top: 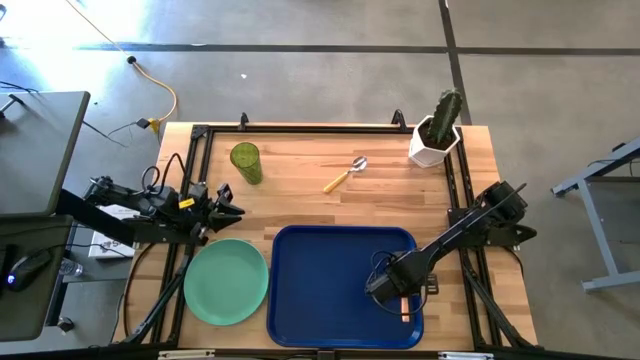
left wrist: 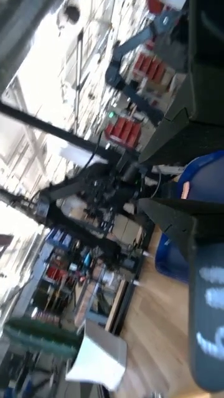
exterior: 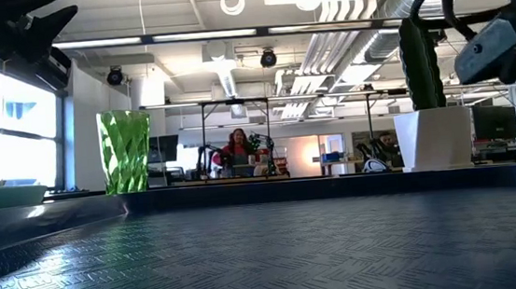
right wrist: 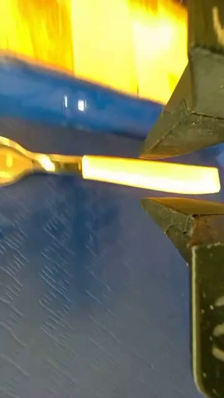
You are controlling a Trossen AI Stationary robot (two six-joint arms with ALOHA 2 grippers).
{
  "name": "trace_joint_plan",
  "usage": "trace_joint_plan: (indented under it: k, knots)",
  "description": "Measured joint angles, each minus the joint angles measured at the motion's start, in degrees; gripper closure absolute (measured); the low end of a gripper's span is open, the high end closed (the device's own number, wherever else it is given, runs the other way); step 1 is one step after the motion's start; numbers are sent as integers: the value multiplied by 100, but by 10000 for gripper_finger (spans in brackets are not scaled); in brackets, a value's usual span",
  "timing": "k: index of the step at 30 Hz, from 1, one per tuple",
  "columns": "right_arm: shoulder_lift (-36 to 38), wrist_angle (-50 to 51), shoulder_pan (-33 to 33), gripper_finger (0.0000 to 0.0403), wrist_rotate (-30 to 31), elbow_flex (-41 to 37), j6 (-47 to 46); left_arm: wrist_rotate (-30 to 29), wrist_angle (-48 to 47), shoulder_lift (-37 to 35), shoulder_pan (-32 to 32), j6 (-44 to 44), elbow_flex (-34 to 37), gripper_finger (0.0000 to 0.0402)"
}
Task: Pick and place plate/cup/fork/spoon on tray
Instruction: Put the green cup on the top left of the blue tray
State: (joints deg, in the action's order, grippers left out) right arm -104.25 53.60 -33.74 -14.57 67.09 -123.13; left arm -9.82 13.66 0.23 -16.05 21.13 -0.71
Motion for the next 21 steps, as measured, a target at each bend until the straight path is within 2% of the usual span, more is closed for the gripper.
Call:
trace_joint_plan:
  k: [5,11,16,21]
  knots:
    - [0,630,0,300,78,377,-175,-404,251,0,0,420,-3,314]
    - [0,1302,21,300,572,939,-193,-611,643,0,0,155,-4,314]
    - [0,1680,66,300,1088,1335,-269,-744,458,0,2,32,-4,310]
    - [0,1808,127,300,1452,1551,-258,-874,139,2,2,-127,-4,289]
